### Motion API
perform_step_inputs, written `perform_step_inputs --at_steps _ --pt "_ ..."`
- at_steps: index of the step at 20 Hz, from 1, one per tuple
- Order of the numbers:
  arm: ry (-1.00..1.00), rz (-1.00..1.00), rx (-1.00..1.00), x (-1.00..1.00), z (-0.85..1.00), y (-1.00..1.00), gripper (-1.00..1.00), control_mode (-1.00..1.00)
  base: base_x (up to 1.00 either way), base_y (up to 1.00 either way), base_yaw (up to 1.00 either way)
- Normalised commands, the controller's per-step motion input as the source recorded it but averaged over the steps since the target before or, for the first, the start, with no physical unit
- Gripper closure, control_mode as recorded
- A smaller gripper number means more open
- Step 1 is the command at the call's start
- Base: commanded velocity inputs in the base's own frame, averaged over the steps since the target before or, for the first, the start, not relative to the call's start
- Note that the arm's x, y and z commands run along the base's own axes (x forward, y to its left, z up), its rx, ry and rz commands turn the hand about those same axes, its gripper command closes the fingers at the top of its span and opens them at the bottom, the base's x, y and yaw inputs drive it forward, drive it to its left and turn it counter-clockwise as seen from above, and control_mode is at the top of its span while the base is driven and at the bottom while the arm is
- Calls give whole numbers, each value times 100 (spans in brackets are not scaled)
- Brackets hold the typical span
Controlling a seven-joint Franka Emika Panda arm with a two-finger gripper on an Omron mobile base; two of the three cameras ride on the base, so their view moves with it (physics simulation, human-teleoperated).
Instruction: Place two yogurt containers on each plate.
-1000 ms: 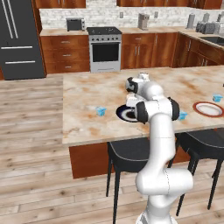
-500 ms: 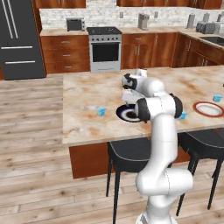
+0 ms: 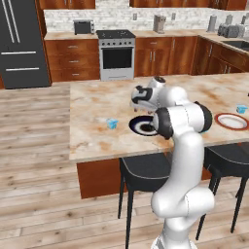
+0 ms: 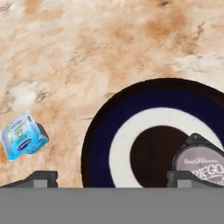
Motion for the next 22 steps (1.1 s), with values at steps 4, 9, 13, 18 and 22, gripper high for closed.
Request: perform_step_inputs --at_steps 4,9,13,18,22 --pt "-4 24 0 0 0 90 -100 -100 0 0 0" --pt "-7 27 0 11 10 60 -100 -100 0 0 0" --pt "6 26 -8 17 0 44 -100 -100 0 0 0" --pt "7 22 -14 9 4 41 -100 -100 0 0 0" --pt "0 13 -15 2 8 39 -100 -100 0 0 0"
